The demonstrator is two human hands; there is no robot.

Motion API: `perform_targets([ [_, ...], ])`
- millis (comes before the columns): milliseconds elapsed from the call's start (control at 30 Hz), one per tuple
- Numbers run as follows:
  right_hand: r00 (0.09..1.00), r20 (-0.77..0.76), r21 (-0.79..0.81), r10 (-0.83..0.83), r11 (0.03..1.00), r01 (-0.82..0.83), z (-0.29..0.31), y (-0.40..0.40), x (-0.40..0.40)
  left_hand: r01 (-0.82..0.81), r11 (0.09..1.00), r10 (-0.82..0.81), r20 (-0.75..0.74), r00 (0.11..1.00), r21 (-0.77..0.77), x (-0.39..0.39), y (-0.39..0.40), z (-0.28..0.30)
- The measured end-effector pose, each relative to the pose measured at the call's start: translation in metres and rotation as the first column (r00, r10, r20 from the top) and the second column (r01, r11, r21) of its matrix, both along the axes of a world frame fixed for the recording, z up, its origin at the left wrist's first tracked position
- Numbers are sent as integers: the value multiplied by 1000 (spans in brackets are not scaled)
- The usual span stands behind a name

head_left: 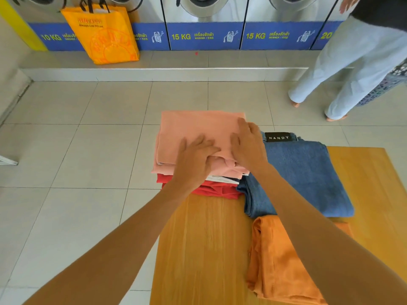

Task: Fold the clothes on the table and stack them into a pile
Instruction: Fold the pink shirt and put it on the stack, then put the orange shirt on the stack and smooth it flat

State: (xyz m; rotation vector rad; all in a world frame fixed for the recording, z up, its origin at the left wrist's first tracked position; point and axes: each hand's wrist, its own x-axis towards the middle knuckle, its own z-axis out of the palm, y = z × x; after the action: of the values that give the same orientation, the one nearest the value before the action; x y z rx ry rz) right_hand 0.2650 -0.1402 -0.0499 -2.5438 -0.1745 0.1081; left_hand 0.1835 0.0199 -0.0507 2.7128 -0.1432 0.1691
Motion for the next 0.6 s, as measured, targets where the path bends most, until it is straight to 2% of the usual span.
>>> perform_targets([
  [67, 977, 100, 84, -191, 980, 183, 9, -5, -22, -18, 997, 20, 30, 999, -69, 1, 1, 6],
  [133, 957, -27, 162, -289, 943, 290, 16, -12, -42, 26, 996, -20, 76, 997, -89, -4, 1, 9],
  [200, 957, -157, 200, -242, 941, 271, 12, -17, -55, 96, 994, -91, 82, 993, -59, -12, 3, 6],
  [300, 972, -146, 248, -184, 944, 216, 7, -19, -62, 157, 988, -157, 58, 986, 10, -21, 8, -5],
  [400, 958, -189, 249, -216, 933, 260, 14, -17, -63, 172, 985, -171, 44, 984, -19, -26, 13, -7],
  [533, 966, -204, 168, -158, 967, 193, 17, -16, -63, 42, 996, -40, 24, 999, -80, -26, 23, -2],
  [600, 964, -217, 152, -152, 970, 188, 19, -20, -62, -85, 996, 85, -14, 996, -10, -29, 36, -2],
])
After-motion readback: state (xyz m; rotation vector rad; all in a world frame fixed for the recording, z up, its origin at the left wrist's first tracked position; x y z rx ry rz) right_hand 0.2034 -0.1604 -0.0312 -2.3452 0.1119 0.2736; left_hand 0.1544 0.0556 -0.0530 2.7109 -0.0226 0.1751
